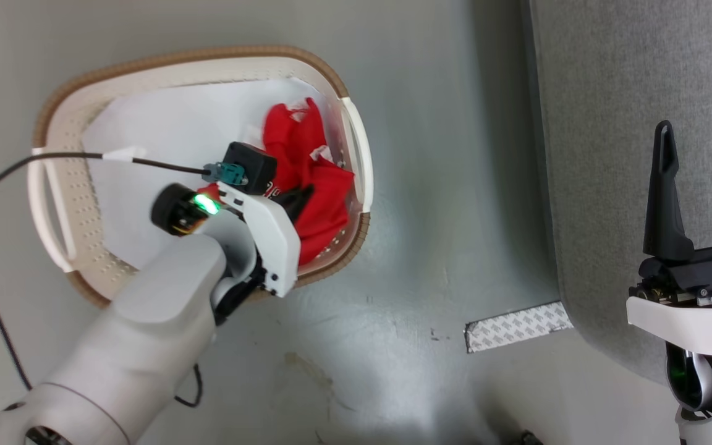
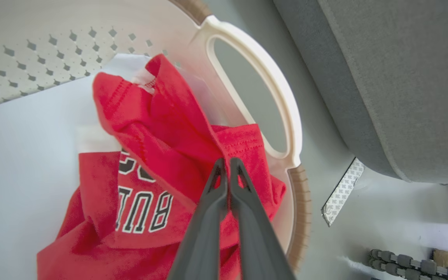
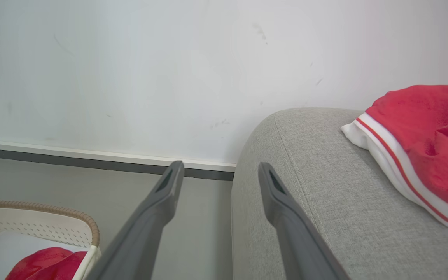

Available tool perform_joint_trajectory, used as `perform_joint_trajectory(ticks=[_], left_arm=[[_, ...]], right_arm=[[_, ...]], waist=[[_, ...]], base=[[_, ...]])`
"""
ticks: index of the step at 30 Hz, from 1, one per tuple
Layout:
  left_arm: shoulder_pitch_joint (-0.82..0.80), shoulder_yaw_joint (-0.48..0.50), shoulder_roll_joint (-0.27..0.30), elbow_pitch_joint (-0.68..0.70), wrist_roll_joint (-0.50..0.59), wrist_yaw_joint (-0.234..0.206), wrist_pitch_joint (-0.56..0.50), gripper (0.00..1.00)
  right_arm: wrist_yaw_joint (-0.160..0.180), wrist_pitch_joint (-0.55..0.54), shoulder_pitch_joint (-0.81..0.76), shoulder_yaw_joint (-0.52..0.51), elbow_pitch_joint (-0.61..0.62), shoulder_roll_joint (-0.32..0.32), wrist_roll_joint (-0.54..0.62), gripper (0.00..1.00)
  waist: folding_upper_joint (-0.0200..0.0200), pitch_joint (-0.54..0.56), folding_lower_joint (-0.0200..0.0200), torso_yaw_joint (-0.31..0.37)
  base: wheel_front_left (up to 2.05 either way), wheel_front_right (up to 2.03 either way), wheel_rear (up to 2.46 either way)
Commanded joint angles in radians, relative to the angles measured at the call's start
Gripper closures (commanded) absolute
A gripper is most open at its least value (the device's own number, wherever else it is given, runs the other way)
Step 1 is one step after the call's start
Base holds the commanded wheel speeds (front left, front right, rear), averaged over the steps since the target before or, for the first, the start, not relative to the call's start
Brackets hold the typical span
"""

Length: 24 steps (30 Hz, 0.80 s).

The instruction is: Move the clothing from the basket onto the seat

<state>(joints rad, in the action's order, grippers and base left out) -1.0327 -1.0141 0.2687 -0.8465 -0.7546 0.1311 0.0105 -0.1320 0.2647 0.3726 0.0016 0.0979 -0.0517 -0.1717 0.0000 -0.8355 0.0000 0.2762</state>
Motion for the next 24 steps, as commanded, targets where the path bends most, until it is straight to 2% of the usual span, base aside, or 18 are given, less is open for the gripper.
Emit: perform_joint_trajectory(ticks=[1, 11, 24], left_arm=[[0.019, -0.005, 0.007, 0.022, -0.041, -0.002, 0.007, 1.0], [0.067, -0.01, 0.031, 0.191, -0.293, -0.002, 0.003, 1.0], [0.136, 0.013, 0.131, 0.434, -0.527, -0.001, -0.027, 1.0]], right_arm=[[0.003, -0.001, 0.003, -0.005, -0.005, 0.001, 0.003, 0.0], [0.003, -0.001, -0.016, -0.042, -0.02, 0.001, 0.017, 0.0], [0.003, -0.001, -0.068, -0.084, -0.061, 0.001, 0.022, 0.0]], waist=[[0.0, 0.015, 0.0, -0.011], [0.0, 0.109, 0.0, -0.057], [0.0, 0.298, 0.0, -0.1]], base=[[0.0, 0.0, 0.0], [0.0, 0.0, 0.0], [0.0, 0.0, 0.0]])
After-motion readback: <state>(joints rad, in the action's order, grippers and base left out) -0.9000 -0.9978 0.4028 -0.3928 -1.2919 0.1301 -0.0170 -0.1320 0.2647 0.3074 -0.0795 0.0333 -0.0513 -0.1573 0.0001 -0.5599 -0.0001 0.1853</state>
